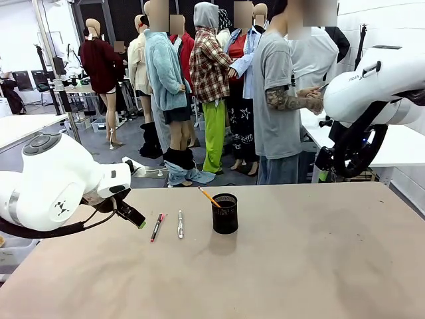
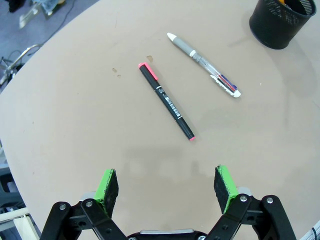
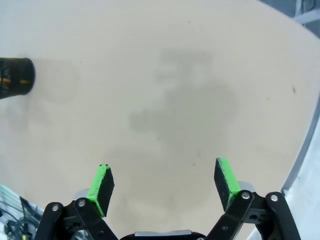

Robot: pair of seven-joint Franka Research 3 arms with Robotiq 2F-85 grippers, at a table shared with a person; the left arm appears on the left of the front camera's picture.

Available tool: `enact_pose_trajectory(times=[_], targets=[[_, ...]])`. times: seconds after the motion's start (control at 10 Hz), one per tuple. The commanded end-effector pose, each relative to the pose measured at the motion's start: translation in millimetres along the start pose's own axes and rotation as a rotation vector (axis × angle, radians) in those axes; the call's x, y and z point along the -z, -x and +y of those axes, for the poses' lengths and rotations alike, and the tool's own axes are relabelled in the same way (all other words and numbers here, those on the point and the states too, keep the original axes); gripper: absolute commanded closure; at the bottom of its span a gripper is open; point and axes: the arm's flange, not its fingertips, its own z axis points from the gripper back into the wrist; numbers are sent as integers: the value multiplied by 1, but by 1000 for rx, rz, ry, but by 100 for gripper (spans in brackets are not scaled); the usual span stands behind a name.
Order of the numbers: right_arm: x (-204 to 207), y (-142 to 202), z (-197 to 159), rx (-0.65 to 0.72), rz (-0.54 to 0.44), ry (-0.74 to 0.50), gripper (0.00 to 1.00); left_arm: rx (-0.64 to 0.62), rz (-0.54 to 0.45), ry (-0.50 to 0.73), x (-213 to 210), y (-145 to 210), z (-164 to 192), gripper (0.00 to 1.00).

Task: Place the pens into the pen holder.
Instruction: Pick up a writing instrument from the table and place it into the Pen holder.

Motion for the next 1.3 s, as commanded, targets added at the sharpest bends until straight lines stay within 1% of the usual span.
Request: enact_pose_trajectory(times=[0.0,0.1,0.2,0.4,0.6,0.9,1.1,1.2], targets=[[-5,-2,4,-24,-23,-1,0,-65,72,-76,9,-24,-9,0],[-5,-2,4,-24,-23,-1,0,-92,122,-125,15,-42,-11,0],[-5,-2,4,-24,-23,-1,0,-119,168,-115,23,-62,-13,0],[-5,-2,4,-24,-23,-1,0,-127,206,-87,40,-90,-22,0],[-5,-2,4,-24,-23,-1,0,-166,276,-67,73,-110,-19,0],[-5,-2,4,-24,-23,-1,0,-227,384,-45,105,-121,-6,0],[-5,-2,4,-24,-23,-1,0,-280,422,23,121,-122,7,0],[-5,-2,4,-24,-23,-1,0,-303,432,33,126,-122,13,0]])
